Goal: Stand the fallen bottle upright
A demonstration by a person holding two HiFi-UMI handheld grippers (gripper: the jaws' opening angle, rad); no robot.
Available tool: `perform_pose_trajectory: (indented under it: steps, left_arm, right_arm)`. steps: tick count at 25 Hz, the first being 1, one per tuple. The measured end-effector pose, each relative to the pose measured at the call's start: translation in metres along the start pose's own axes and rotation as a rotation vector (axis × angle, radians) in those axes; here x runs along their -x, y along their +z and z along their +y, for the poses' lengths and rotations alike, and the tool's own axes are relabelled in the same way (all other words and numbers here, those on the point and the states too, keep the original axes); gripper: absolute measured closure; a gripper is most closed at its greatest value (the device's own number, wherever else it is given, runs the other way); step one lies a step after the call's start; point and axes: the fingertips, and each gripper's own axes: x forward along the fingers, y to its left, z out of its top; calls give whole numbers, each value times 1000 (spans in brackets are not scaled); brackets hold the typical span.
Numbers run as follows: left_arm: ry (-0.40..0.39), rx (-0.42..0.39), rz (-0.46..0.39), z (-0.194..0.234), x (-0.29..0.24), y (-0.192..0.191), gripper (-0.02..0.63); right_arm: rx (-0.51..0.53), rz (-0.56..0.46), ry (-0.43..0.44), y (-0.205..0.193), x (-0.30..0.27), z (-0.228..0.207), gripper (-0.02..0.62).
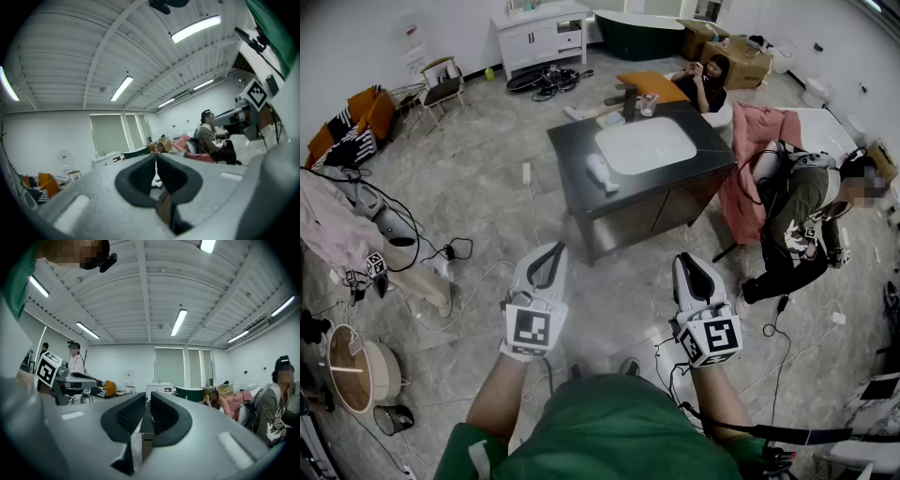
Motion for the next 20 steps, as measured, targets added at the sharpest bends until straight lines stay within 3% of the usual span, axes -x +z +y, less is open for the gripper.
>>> perform_pose_trajectory:
  steps: [9, 14, 20]
  left_arm:
    - [20, 20, 21, -24, -20, 12, 595]
    - [71, 139, 21, -35, -28, 15, 492]
    - [116, 130, 35, -56, -30, 26, 462]
  right_arm:
    - [-10, -11, 23, 3, 9, -34, 561]
    - [2, -31, 21, 3, 20, -62, 557]
    - [-8, -43, 60, 3, 31, -89, 534]
